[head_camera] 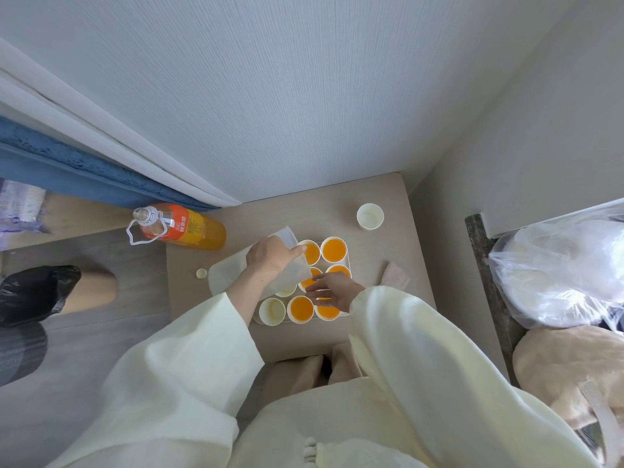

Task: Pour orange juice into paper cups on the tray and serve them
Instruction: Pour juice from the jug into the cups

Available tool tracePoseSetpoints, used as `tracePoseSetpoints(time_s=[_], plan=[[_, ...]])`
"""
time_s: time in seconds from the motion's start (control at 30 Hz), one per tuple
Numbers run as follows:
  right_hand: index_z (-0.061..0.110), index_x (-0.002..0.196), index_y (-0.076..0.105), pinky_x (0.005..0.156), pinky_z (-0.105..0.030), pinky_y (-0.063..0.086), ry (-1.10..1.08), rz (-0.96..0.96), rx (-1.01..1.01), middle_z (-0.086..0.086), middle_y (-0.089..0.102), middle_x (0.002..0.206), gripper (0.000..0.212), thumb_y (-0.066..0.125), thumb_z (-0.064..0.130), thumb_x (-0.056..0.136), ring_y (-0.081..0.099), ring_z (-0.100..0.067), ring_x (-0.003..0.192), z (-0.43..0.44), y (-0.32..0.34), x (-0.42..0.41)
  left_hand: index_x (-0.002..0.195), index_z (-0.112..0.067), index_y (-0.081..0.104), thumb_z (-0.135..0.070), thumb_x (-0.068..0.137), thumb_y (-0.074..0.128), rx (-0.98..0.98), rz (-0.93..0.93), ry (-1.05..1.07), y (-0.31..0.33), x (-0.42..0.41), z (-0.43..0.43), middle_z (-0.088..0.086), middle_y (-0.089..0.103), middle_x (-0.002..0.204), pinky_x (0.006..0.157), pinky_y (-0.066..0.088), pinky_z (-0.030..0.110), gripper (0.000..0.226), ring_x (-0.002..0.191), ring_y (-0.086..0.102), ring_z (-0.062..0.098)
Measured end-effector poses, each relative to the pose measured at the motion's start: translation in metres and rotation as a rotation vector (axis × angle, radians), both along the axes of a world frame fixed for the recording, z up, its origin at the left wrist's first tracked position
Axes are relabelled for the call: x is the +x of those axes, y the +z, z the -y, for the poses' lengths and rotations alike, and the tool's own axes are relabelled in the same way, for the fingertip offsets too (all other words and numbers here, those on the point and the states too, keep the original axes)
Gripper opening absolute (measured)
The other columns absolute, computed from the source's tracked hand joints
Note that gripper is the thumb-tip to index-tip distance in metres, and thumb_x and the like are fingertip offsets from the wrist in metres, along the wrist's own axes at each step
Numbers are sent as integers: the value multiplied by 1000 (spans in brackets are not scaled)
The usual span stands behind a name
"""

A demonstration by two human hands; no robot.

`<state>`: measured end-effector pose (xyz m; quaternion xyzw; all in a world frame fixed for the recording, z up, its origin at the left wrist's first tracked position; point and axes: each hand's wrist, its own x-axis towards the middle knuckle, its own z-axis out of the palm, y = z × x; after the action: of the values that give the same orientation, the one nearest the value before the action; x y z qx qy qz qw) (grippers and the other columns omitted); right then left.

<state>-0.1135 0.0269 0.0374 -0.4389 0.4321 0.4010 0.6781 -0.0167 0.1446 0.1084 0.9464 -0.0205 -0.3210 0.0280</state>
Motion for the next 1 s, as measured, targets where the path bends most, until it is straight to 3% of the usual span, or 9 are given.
tracePoseSetpoints(time_s=[0.23, 0.43, 0.6, 0.77, 0.9, 1.0], plan=[[11, 109, 64, 84, -36, 58, 4, 23, -32, -11, 70, 105, 20, 62, 23, 93, 68, -24, 97, -3, 4, 5, 91, -14, 62, -62, 85, 50, -62, 9, 145, -5, -11, -27, 6, 65, 94, 65, 46, 30, 51, 85, 59, 22], [9, 114, 64, 81, -35, 59, 35, 31, -66, -10, 71, 101, 30, 64, 29, 91, 68, -25, 94, -8, 3, 4, 68, -16, 46, -51, 82, 54, -155, -28, 329, 1, -24, -47, 2, 52, 72, 54, 34, 28, 39, 72, 53, 23], [12, 111, 62, 83, -36, 58, 71, 108, -37, -9, 70, 102, 35, 64, 40, 90, 68, -25, 97, -12, 15, 6, 59, -17, 40, -46, 83, 57, -299, -61, 479, 16, -34, -67, 0, 44, 59, 52, 31, 27, 41, 60, 46, 20], [3, 112, 62, 81, -35, 57, 97, 176, -10, -13, 66, 97, 27, 61, 22, 92, 65, -24, 87, -18, 40, 26, 53, -13, 37, -42, 77, 56, -449, -60, 561, 40, -33, -90, 3, 43, 53, 55, 31, 29, 43, 50, 43, 16], [5, 104, 60, 83, -36, 57, 71, 243, 48, -16, 64, 102, 14, 53, 10, 93, 67, -28, 91, -27, 63, 48, 62, -10, 49, -51, 72, 54, -508, 34, 617, 43, -26, -108, 5, 48, 68, 61, 35, 30, 42, 66, 46, 20], [-1, 102, 57, 79, -37, 58, -42, 289, 19, -19, 65, 96, 12, 51, -1, 92, 69, -33, 84, -32, 72, 64, 72, -9, 65, -55, 82, 53, -398, 114, 555, 39, -16, -113, 4, 48, 98, 87, 39, 35, 48, 101, 40, 22]])
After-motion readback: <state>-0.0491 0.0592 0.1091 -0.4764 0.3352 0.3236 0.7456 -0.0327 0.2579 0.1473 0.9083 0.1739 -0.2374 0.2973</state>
